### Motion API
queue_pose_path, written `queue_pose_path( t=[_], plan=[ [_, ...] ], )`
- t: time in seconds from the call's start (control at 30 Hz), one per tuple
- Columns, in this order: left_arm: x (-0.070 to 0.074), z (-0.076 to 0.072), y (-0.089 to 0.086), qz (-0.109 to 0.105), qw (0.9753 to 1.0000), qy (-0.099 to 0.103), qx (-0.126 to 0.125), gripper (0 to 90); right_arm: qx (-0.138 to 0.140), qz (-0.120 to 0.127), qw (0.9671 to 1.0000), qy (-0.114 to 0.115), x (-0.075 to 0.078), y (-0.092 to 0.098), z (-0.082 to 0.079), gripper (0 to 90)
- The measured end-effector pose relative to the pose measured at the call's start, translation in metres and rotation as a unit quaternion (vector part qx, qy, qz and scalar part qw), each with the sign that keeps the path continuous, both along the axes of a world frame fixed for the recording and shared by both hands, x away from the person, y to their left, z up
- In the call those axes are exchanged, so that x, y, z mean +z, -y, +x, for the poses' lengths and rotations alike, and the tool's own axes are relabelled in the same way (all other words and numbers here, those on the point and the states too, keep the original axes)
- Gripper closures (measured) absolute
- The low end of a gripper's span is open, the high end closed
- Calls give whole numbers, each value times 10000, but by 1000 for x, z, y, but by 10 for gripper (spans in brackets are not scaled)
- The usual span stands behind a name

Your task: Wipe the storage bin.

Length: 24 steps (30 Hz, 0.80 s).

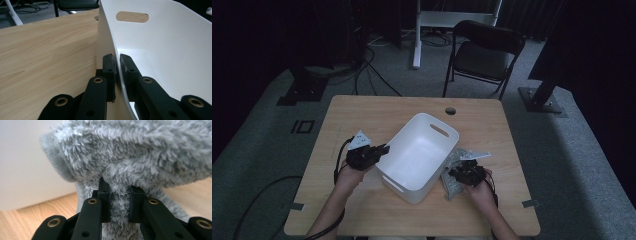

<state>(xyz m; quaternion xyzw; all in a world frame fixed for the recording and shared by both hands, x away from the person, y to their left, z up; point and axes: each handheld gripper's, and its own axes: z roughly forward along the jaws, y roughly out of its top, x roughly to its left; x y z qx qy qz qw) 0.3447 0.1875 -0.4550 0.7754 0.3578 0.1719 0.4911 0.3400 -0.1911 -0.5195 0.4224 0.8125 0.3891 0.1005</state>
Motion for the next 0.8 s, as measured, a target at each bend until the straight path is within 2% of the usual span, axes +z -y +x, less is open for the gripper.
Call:
queue_pose_path(
  t=[0.13, 0.23, 0.33, 0.4, 0.47, 0.5, 0.57, 0.67, 0.73, 0.8],
  plan=[
    [0, 0, 0, 6, 9999, 8, 119, 836, -38, 95, 9998, -144, -4, 2, 2, 768],
    [0, 0, 1, -3, 9998, -6, 193, 838, -121, 137, 9998, -34, -1, 4, -1, 769],
    [1, -1, 2, 51, 9997, 7, 233, 839, -158, 237, 9994, 191, 9, 7, -6, 769],
    [1, -1, 3, 52, 9997, -3, 257, 839, -165, 438, 9981, 401, 19, 12, -13, 769],
    [1, -1, 4, 76, 9996, -5, 269, 840, -144, 641, 9956, 662, 32, 16, -22, 769],
    [1, -1, 4, 80, 9996, -5, 268, 840, -63, 874, 9934, 734, 39, 19, -26, 769],
    [1, -1, 4, 94, 9996, 0, 271, 840, -20, 1006, 9914, 841, 47, 19, -32, 768],
    [1, -2, 4, 79, 9996, 4, 285, 841, 57, 1074, 9893, 982, 54, 17, -37, 769],
    [1, -2, 4, 66, 9996, -3, 264, 841, 126, 921, 9895, 1106, 55, 11, -40, 768],
    [1, -2, 4, 60, 9997, -1, 240, 841, 159, 851, 9897, 1138, 54, 7, -41, 768]
  ],
)
